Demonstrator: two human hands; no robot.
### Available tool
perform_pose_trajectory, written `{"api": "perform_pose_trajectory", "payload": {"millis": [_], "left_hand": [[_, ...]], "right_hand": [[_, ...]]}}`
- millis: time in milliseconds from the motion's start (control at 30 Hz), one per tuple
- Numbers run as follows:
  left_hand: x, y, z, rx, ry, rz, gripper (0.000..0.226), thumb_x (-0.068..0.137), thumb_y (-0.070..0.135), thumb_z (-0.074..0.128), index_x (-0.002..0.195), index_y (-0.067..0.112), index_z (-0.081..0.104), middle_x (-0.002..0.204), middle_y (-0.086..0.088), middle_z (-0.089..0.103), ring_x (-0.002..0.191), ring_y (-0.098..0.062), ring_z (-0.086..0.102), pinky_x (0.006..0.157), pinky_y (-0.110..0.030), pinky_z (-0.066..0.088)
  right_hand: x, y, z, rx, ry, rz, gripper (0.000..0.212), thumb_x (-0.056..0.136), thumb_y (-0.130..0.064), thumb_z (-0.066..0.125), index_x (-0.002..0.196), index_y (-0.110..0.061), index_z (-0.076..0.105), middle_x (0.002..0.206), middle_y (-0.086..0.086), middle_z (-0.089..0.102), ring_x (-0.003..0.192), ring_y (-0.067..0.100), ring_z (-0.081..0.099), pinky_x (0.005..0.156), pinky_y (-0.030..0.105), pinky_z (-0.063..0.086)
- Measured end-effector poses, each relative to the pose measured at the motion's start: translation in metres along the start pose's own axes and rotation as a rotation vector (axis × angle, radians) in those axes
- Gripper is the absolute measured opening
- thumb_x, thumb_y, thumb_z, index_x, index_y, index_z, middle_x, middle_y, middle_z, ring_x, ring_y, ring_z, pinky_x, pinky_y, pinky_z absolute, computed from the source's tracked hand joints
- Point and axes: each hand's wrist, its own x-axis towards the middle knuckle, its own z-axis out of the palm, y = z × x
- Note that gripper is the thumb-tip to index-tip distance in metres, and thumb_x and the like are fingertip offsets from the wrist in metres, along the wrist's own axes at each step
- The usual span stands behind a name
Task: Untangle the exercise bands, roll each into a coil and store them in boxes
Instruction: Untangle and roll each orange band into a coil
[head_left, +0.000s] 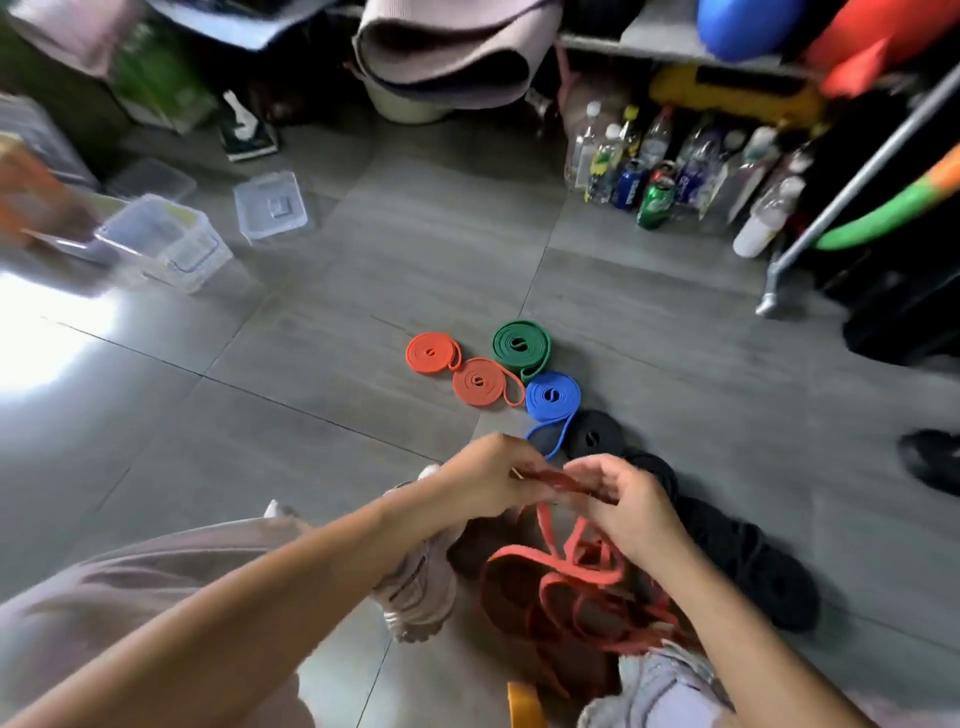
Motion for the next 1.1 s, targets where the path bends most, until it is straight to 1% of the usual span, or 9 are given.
{"api": "perform_pose_trajectory", "payload": {"millis": [67,167,267,400,467,667,900,1000,1100], "left_hand": [[-0.02,0.027,-0.006,-0.159,0.083,0.052,0.009,0.085,0.009,0.067,0.093,0.007,0.071,0.073,0.002,0.065,0.06,0.005,0.052,0.061,-0.015,0.044],[-0.047,0.07,-0.014,-0.28,0.218,0.105,0.014,0.086,0.001,0.063,0.099,0.001,0.069,0.084,-0.016,0.07,0.07,-0.013,0.06,0.064,-0.027,0.052],[-0.071,0.109,-0.034,-0.496,0.358,0.185,0.014,0.086,-0.001,0.062,0.1,-0.001,0.066,0.071,-0.004,0.068,0.062,-0.007,0.064,0.053,-0.02,0.051],[-0.099,0.151,-0.067,-0.69,0.501,0.307,0.008,0.089,0.005,0.061,0.094,0.008,0.067,0.074,-0.002,0.072,0.068,-0.013,0.068,0.056,-0.022,0.054],[-0.11,0.164,-0.078,-0.747,0.534,0.343,0.009,0.09,0.01,0.061,0.092,0.015,0.068,0.076,0.0,0.073,0.071,-0.014,0.069,0.057,-0.023,0.054],[-0.126,0.172,-0.105,-0.649,0.644,0.284,0.008,0.089,0.017,0.064,0.088,0.023,0.069,0.077,0.002,0.07,0.07,-0.012,0.066,0.06,-0.024,0.054],[-0.139,0.192,-0.116,-0.679,0.647,0.368,0.011,0.094,0.021,0.055,0.1,0.024,0.064,0.094,0.007,0.071,0.085,-0.01,0.07,0.073,-0.029,0.055],[-0.136,0.2,-0.093,-0.451,0.447,0.445,0.027,0.093,0.024,0.058,0.119,0.024,0.051,0.112,0.006,0.062,0.1,-0.003,0.062,0.084,-0.02,0.051],[-0.115,0.194,-0.035,-0.375,0.292,0.329,0.046,0.085,0.019,0.068,0.126,0.009,0.049,0.112,-0.008,0.06,0.1,-0.014,0.06,0.094,-0.028,0.05]], "right_hand": [[-0.013,-0.016,-0.01,-0.065,-0.024,-0.087,0.018,0.07,-0.023,0.079,0.085,-0.023,0.071,0.086,-0.005,0.068,0.083,0.009,0.064,0.078,0.022,0.048],[-0.032,-0.042,-0.018,-0.21,0.022,-0.261,0.014,0.074,-0.025,0.074,0.076,-0.011,0.071,0.077,-0.004,0.057,0.073,0.002,0.055,0.067,0.017,0.041],[-0.05,-0.065,-0.028,-0.182,0.106,-0.29,0.011,0.074,-0.019,0.076,0.077,-0.027,0.07,0.074,-0.009,0.056,0.053,-0.002,0.049,0.056,0.009,0.038],[-0.065,-0.082,-0.048,-0.19,0.129,-0.265,0.023,0.078,-0.018,0.073,0.07,-0.036,0.064,0.058,-0.019,0.062,0.053,0.003,0.053,0.061,0.02,0.048],[-0.07,-0.096,-0.057,-0.104,0.144,-0.245,0.015,0.084,-0.018,0.069,0.076,-0.031,0.066,0.059,-0.017,0.066,0.056,0.006,0.058,0.064,0.026,0.052],[-0.092,-0.198,-0.087,0.207,0.198,-0.479,0.011,0.089,-0.009,0.06,0.083,-0.015,0.066,0.058,-0.005,0.068,0.044,0.001,0.049,0.045,0.013,0.038],[-0.132,-0.322,-0.106,0.21,0.181,-0.85,0.009,0.088,-0.02,0.061,0.084,-0.019,0.069,0.063,-0.006,0.069,0.049,0.002,0.054,0.049,0.018,0.045],[-0.135,-0.336,-0.098,0.119,0.23,-0.854,0.011,0.09,-0.012,0.061,0.092,-0.005,0.068,0.062,-0.004,0.067,0.046,0.001,0.052,0.048,0.018,0.042],[-0.135,-0.339,-0.084,0.082,0.273,-0.829,0.012,0.088,-0.008,0.062,0.093,0.002,0.068,0.067,0.01,0.063,0.045,0.006,0.047,0.047,0.023,0.039]]}}
